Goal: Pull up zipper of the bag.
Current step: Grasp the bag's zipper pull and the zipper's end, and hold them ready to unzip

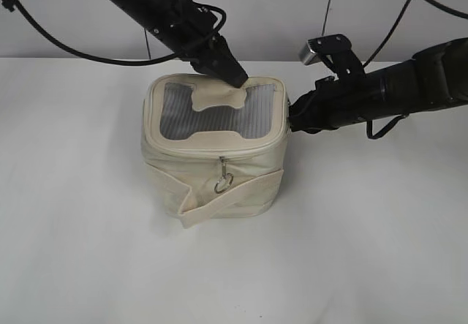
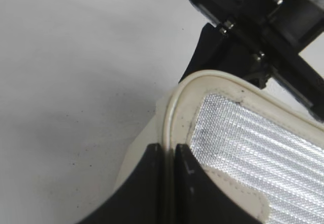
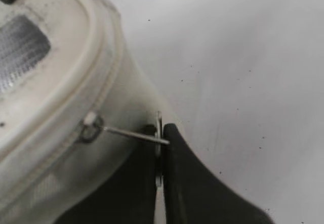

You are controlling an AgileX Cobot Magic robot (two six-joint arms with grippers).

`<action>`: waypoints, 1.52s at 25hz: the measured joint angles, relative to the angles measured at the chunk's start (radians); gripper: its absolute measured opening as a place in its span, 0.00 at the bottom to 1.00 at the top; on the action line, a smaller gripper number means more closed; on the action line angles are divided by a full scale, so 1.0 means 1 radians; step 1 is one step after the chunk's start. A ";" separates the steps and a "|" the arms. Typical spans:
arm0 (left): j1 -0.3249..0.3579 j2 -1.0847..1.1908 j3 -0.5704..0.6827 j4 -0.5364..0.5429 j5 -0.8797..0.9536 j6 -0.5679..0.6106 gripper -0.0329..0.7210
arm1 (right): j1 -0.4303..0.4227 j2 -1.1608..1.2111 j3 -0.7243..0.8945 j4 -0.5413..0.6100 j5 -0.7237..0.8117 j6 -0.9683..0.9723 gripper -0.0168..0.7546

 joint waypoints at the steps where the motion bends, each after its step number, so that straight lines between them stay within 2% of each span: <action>1: 0.000 0.000 0.000 0.000 0.000 0.000 0.11 | 0.000 -0.001 0.000 0.000 -0.009 0.002 0.05; 5: 0.000 0.000 0.000 0.000 0.000 0.000 0.11 | -0.003 -0.040 0.022 -0.009 -0.025 0.008 0.03; 16: -0.001 0.000 0.000 0.001 -0.002 -0.024 0.11 | -0.003 -0.201 0.228 -0.021 -0.027 0.040 0.03; 24: -0.006 0.000 0.000 0.023 -0.019 -0.112 0.11 | -0.003 -0.353 0.375 -0.053 -0.018 0.130 0.03; 28: -0.008 0.000 0.000 0.027 -0.033 -0.173 0.11 | 0.003 -0.405 0.441 -0.067 0.045 0.180 0.03; 33: -0.009 0.000 0.000 0.036 -0.060 -0.295 0.11 | 0.117 -0.425 0.476 -0.037 0.058 0.224 0.03; 38: -0.015 0.000 0.002 0.047 -0.088 -0.378 0.11 | 0.285 -0.425 0.474 0.142 -0.075 0.232 0.03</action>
